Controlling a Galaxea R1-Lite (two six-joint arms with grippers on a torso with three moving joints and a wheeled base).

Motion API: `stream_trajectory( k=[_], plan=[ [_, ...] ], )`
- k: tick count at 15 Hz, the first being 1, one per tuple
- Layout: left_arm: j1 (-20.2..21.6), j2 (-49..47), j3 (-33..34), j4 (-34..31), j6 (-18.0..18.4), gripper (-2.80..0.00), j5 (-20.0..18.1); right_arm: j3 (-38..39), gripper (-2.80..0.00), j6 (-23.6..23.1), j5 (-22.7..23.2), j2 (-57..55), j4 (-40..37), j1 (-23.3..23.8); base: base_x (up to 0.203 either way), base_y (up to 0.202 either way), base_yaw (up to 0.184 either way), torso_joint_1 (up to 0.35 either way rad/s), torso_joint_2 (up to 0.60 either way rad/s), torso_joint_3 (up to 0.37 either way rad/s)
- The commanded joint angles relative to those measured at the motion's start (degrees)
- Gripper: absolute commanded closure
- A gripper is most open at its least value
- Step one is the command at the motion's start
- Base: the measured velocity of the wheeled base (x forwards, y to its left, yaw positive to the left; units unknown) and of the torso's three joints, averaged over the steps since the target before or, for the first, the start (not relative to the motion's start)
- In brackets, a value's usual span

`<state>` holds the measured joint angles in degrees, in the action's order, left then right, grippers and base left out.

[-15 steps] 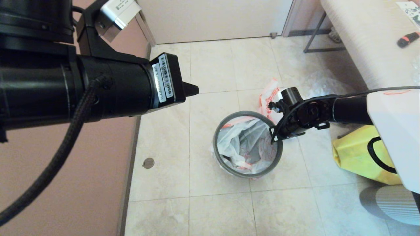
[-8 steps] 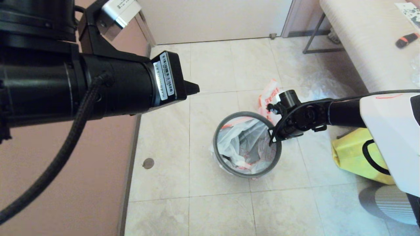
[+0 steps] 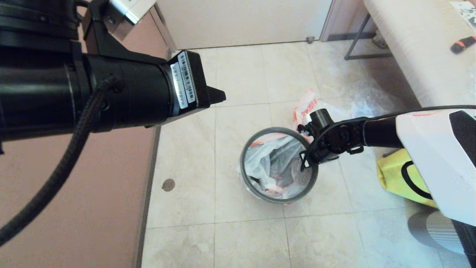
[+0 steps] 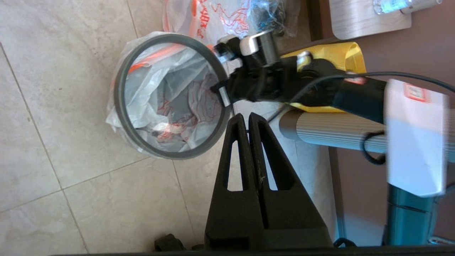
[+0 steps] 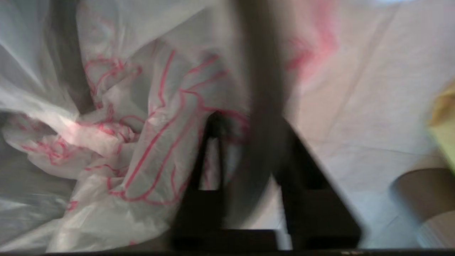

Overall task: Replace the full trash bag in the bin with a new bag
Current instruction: Place the trash can ring on the trash can

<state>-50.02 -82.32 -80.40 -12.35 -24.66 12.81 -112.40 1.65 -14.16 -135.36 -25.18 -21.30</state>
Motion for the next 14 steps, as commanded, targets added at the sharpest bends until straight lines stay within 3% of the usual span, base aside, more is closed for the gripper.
stream_trajectory(
  k=[1,4,8,9,14],
  plan=[
    [0.01,0.06,0.06,-0.04,-0.12,0.0,0.11,-0.02,-2.8,0.11,-0.41,0.82,-0.03,-0.15,0.0,0.0,0.0,0.0,0.0,0.0],
    [-0.08,-0.01,0.33,-0.13,-0.04,0.0,0.11,1.17,-2.8,0.43,-0.7,3.78,-1.58,-0.39,0.0,0.0,0.0,0.0,0.0,0.0],
    [0.08,-2.33,0.1,-1.97,0.14,0.0,-0.07,8.79,-2.8,3.24,0.13,12.29,-2.87,0.57,0.0,0.0,0.0,0.0,0.0,0.0],
    [0.09,-3.53,0.07,-2.14,0.14,0.0,-0.07,11.6,0.0,3.85,3.52,14.5,-2.82,1.32,0.0,0.0,0.0,0.0,0.0,0.0],
    [2.68,-10.64,0.38,-1.85,0.54,0.0,-0.11,13.73,0.0,8.89,25.68,15.73,-2.31,3.58,0.0,0.0,0.0,0.0,0.0,0.0]
  ],
)
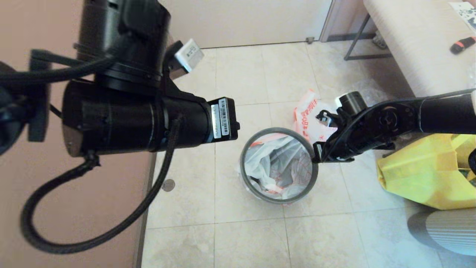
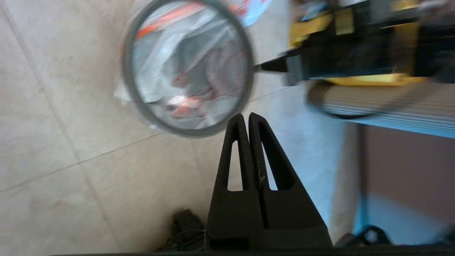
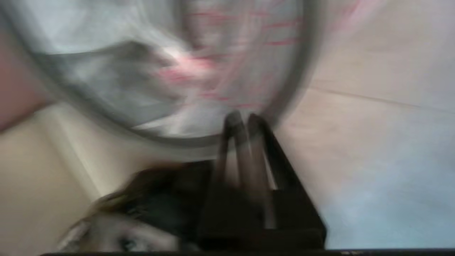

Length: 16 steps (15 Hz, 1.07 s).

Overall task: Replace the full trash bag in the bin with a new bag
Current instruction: Place the trash can ring on the trash can

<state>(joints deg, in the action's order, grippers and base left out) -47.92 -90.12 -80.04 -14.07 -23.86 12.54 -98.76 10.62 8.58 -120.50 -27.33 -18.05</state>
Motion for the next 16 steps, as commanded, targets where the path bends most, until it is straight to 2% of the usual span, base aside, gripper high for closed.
stream_trajectory(
  k=[1,2,3,4,6,8,10,12,14,16],
  plan=[
    [2.24,-4.39,0.23,0.32,0.51,0.0,-0.4,0.06,0.0,0.38,6.2,0.86,-0.09,1.09,0.0,0.0,0.0,0.0,0.0,0.0],
    [4.75,-6.16,1.22,2.61,1.53,0.0,-4.31,0.11,0.0,0.93,10.97,0.44,-0.3,2.08,0.0,0.0,0.0,0.0,0.0,0.0],
    [7.33,-7.84,3.33,6.04,2.72,0.0,-9.75,0.13,0.0,1.19,13.46,-0.72,-0.57,2.96,0.0,0.0,0.0,0.0,0.0,0.0],
    [10.23,-10.76,5.32,10.19,4.34,0.0,-15.08,0.13,0.0,1.29,14.95,-2.27,-0.58,3.62,0.0,0.0,0.0,0.0,0.0,0.0],
    [16.95,-16.57,8.63,18.77,6.99,0.0,-28.43,0.06,0.0,1.21,18.64,-5.25,-0.32,4.45,0.0,0.0,0.0,0.0,0.0,0.0],
    [21.22,-21.07,9.92,22.84,7.99,0.0,-37.22,0.04,0.0,0.94,21.81,-7.33,0.34,5.03,0.0,0.0,0.0,0.0,0.0,0.0],
    [23.25,-25.15,9.48,23.56,8.31,0.0,-42.04,0.05,0.0,0.97,25.08,-8.77,4.02,6.41,0.0,0.0,0.0,0.0,0.0,0.0],
    [24.39,-28.68,9.17,23.66,10.15,0.0,-44.69,-0.02,0.0,0.9,29.53,-9.83,6.11,8.02,0.0,0.0,0.0,0.0,0.0,0.0],
    [25.97,-32.4,8.91,23.68,13.65,0.0,-47.19,0.05,0.0,0.97,30.14,-11.15,8.22,8.8,0.0,0.0,0.0,0.0,0.0,0.0],
    [26.87,-35.58,7.5,23.72,14.29,0.0,-48.32,0.05,0.0,0.89,32.01,-11.68,8.34,9.25,0.0,0.0,0.0,0.0,0.0,0.0]
  ],
)
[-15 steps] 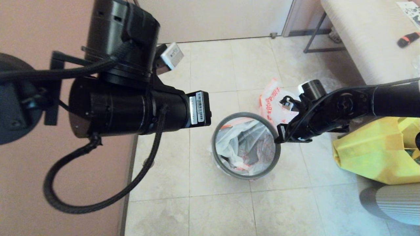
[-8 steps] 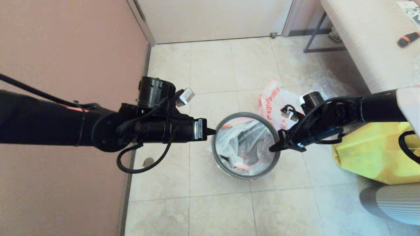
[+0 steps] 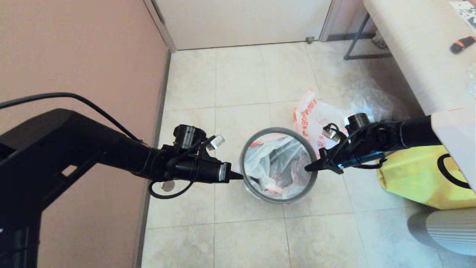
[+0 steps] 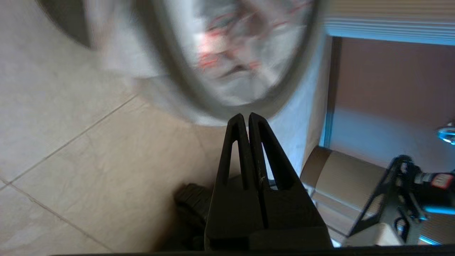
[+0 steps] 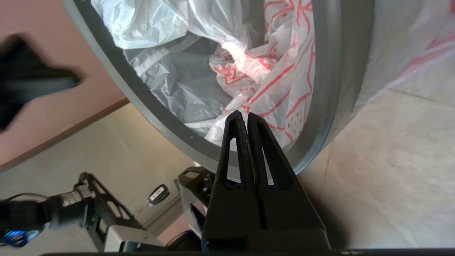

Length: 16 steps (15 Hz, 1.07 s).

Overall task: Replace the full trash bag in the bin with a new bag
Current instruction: Place the trash can ring on the trash can

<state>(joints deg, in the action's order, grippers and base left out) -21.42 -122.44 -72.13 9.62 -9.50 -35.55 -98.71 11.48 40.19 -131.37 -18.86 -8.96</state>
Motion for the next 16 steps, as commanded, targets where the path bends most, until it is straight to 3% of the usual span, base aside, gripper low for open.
stream_trajectory(
  k=[1,8,9,11,12,16],
  plan=[
    [0.42,-4.45,-1.14,0.01,-0.01,0.0,-0.36,-0.08,0.0,0.03,0.59,-1.2,0.05,0.35,0.0,0.0,0.0,0.0,0.0,0.0],
    [0.53,-5.2,-2.16,-0.11,-0.3,0.0,-1.9,-0.43,0.0,-0.06,0.59,-2.13,0.14,1.31,0.0,0.0,0.0,0.0,0.0,0.0],
    [1.59,-3.16,-0.78,-0.12,-0.06,0.0,-5.07,-0.43,0.0,-0.06,0.63,-2.13,0.14,1.32,0.0,0.0,0.0,0.0,0.0,0.0],
    [5.04,-1.12,0.49,-0.07,0.27,0.0,-15.1,-0.43,0.0,-0.15,0.59,-2.04,0.14,1.23,0.0,0.0,0.0,0.0,0.0,0.0],
    [6.48,-0.88,0.44,-0.04,0.28,0.0,-17.32,-0.52,0.0,-0.15,0.68,-1.87,0.14,1.23,0.0,0.0,0.0,0.0,0.0,0.0],
    [4.8,-2.26,-0.64,0.26,-0.05,0.0,-17.94,-0.87,0.0,-0.23,0.68,-1.78,0.14,1.05,0.0,0.0,0.0,0.0,0.0,0.0]
  ],
)
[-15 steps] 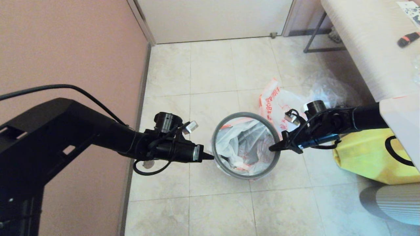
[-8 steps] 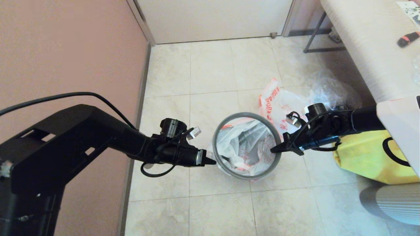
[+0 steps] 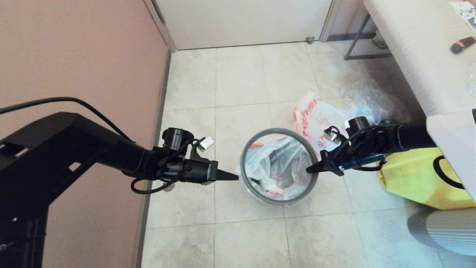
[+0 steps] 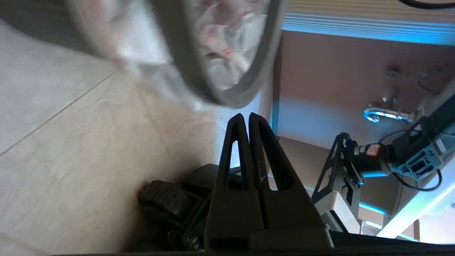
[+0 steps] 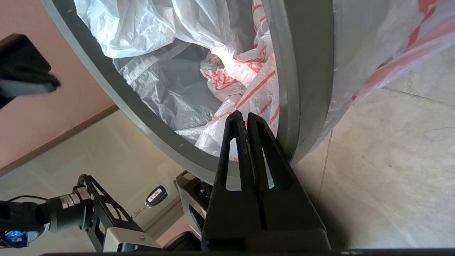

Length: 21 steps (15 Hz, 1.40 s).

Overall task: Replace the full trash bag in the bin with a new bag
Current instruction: Place the trash can ring on the trash can

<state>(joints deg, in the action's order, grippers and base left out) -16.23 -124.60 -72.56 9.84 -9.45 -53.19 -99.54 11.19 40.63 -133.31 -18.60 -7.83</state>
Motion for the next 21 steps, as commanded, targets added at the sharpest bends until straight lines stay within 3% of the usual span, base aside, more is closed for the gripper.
stream_trajectory(
  k=[1,5,7,9,15,21],
  plan=[
    [-1.32,-1.28,-0.77,0.59,-0.17,0.0,-0.26,-0.04,0.0,-0.03,0.24,0.16,-0.12,0.0,0.0,0.0,0.0,0.0,0.0,0.0],
    [-3.87,-4.85,-1.53,5.63,-0.6,0.0,0.68,-0.13,0.0,-1.35,0.24,0.16,-0.2,0.0,0.0,0.0,0.0,0.0,0.0,0.0],
    [-4.76,-8.13,-1.41,11.04,-1.42,0.0,4.58,-0.92,0.0,-1.52,0.24,-0.28,-0.2,0.0,0.0,0.0,0.0,0.0,0.0,0.0],
    [-4.85,-10.38,-1.19,15.65,-3.04,0.0,6.11,-1.36,0.0,-1.52,0.24,-1.07,-0.2,0.0,0.0,0.0,0.0,0.0,0.0,0.0],
    [-5.39,-10.81,-1.3,16.12,-3.99,0.0,6.57,-1.6,0.0,-1.44,0.15,-1.34,-0.46,-0.05,0.0,0.0,0.0,0.0,0.0,0.0],
    [-6.52,2.56,4.99,15.94,-5.35,0.0,7.44,4.04,0.0,-1.37,-2.1,12.92,-3.71,-1.18,0.0,0.0,0.0,0.0,0.0,0.0]
  ],
)
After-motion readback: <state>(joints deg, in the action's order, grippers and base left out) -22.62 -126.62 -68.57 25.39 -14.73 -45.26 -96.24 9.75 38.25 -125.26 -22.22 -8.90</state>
